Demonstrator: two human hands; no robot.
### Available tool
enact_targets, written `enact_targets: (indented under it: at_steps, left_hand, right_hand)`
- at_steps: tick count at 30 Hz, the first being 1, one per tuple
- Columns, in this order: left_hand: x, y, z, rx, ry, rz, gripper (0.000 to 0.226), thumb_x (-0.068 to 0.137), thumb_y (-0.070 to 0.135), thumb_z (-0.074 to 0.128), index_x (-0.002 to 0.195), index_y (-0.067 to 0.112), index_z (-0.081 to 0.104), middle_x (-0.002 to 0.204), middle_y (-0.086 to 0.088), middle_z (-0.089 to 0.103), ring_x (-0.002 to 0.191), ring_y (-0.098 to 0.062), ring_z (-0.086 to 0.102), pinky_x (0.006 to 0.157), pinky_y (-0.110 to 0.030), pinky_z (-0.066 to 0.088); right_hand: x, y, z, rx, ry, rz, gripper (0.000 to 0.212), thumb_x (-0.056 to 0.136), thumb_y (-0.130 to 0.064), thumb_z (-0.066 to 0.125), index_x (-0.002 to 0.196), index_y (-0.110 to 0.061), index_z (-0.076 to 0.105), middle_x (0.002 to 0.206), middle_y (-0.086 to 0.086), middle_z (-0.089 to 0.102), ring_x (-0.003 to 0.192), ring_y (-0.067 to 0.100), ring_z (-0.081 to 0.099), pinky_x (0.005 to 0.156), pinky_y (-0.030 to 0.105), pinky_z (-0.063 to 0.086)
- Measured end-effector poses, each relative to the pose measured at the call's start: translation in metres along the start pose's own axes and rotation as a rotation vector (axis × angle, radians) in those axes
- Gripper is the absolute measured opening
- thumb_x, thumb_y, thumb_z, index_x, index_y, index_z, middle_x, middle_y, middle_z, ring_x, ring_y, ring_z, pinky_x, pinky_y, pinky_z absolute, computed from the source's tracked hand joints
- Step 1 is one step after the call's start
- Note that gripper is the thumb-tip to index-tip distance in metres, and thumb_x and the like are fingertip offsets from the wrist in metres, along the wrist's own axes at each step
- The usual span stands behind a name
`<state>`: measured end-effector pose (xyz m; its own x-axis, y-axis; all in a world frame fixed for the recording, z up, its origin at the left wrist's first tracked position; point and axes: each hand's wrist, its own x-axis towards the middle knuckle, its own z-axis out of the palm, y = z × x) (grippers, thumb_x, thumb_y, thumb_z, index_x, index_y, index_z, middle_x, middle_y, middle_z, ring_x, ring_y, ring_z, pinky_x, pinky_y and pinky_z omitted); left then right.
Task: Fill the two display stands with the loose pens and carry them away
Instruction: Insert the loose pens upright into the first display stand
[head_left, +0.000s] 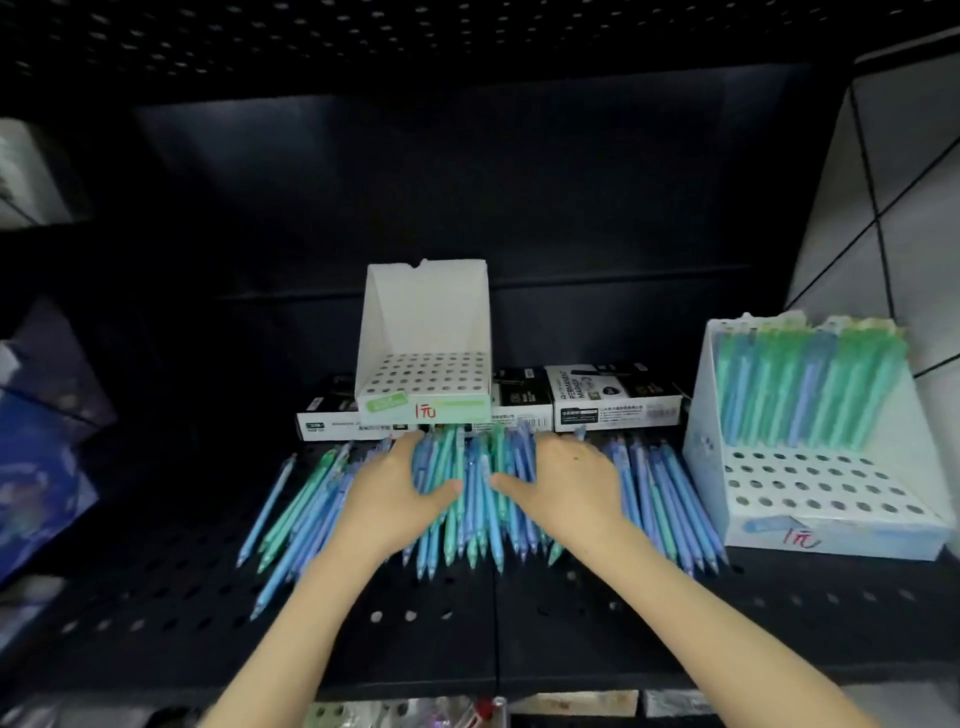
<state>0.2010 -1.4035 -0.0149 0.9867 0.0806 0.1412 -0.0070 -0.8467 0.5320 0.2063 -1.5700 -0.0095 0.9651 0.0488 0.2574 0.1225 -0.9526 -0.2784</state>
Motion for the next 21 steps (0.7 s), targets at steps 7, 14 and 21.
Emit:
enact_targets:
  at_steps: [7,14,21]
  left_hand:
    - [0.009,0.003,-0.004,-0.113,-0.022,-0.130,0.086,0.078,0.037,0.072,0.144,0.010,0.025,0.137,-0.011,0.047,0.121,-0.026,0.048,0.091,-0.032,0.043]
    - [0.013,0.001,-0.007,-0.169,-0.040,-0.165,0.065,0.085,0.026,0.065,0.138,0.001,0.036,0.134,-0.010,0.047,0.097,-0.016,0.047,0.076,-0.024,0.036]
    - [0.017,-0.005,-0.010,-0.180,-0.095,-0.139,0.035,0.090,0.020,0.057,0.118,0.001,0.053,0.110,-0.011,0.058,0.053,-0.003,0.038,0.050,-0.017,0.036]
  right_hand:
    - [0.006,-0.001,-0.002,0.225,-0.115,0.094,0.041,0.083,-0.051,0.060,0.094,-0.011,0.056,0.070,0.000,0.053,0.064,0.017,0.053,0.057,0.029,0.043]
    - [0.009,0.005,-0.004,0.519,-0.179,0.139,0.033,0.084,-0.026,0.066,0.067,-0.010,0.042,0.054,0.003,0.031,0.044,0.017,0.030,0.048,0.024,0.026]
    - [0.011,0.012,-0.004,0.637,-0.093,0.180,0.049,0.086,-0.027,0.064,0.111,0.014,0.056,0.115,0.032,0.057,0.100,0.043,0.060,0.091,0.052,0.047]
